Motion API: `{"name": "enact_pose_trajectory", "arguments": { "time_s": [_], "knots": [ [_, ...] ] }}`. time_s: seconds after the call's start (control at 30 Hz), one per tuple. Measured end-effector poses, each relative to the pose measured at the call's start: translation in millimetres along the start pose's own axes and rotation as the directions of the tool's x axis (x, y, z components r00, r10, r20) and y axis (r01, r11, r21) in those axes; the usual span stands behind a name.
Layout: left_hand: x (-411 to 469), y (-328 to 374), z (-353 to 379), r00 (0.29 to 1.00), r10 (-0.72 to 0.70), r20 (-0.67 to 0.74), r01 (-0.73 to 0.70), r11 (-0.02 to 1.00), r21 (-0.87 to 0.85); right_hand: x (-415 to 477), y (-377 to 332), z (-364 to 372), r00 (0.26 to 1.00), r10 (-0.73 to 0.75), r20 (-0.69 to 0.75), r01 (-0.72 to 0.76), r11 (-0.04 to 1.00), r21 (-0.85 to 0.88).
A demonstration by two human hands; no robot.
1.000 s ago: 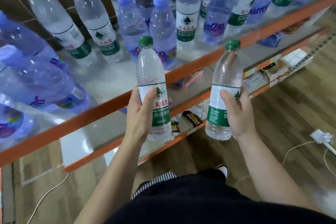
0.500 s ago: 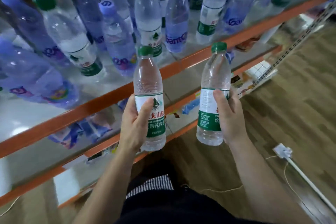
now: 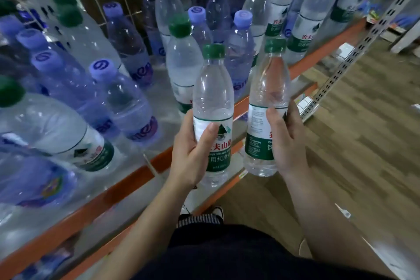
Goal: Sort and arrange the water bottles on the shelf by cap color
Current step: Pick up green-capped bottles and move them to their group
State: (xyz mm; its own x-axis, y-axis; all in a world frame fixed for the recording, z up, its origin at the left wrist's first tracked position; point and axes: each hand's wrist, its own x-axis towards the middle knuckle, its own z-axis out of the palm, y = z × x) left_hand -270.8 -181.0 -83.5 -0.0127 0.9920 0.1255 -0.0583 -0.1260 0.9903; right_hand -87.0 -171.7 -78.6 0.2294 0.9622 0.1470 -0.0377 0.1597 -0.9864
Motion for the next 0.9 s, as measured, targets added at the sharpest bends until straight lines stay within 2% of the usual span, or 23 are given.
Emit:
{"name": "enact_pose_trajectory", "arguments": {
  "time_s": [0.2, 0.4, 0.47, 0.63, 0.8, 0.9],
  "knots": [
    [61.4, -0.9, 58.5, 0.992, 0.125, 0.007, -0.125, 0.992, -0.031, 75.2, 8.0, -41.8, 0.999, -0.014, -0.049, 0.015, 1.0, 0.016],
    [108.7, -14.4, 126.8, 0.985, 0.164, -0.057, -0.16, 0.985, 0.065, 150.6, 21.4, -94.6, 0.991, -0.127, 0.05, 0.122, 0.988, 0.1],
    [122.9, -22.5, 153.8, 0.977, 0.179, -0.112, -0.168, 0.98, 0.106, 177.6, 24.6, -115.7, 0.975, -0.18, 0.127, 0.169, 0.981, 0.093],
    [149.6, -33.4, 226.0, 0.927, 0.163, -0.339, -0.114, 0.981, 0.159, 242.5, 24.9, -172.0, 0.939, -0.209, 0.272, 0.191, 0.978, 0.089],
    [163.2, -30.7, 270.1, 0.845, 0.225, -0.486, -0.103, 0.959, 0.265, 295.9, 19.3, -212.0, 0.926, -0.224, 0.304, 0.182, 0.97, 0.162],
    [168.2, -30.0, 288.0, 0.801, 0.233, -0.551, -0.095, 0.959, 0.267, 330.3, 17.9, -218.8, 0.905, -0.247, 0.346, 0.196, 0.965, 0.175]
  ]
}}
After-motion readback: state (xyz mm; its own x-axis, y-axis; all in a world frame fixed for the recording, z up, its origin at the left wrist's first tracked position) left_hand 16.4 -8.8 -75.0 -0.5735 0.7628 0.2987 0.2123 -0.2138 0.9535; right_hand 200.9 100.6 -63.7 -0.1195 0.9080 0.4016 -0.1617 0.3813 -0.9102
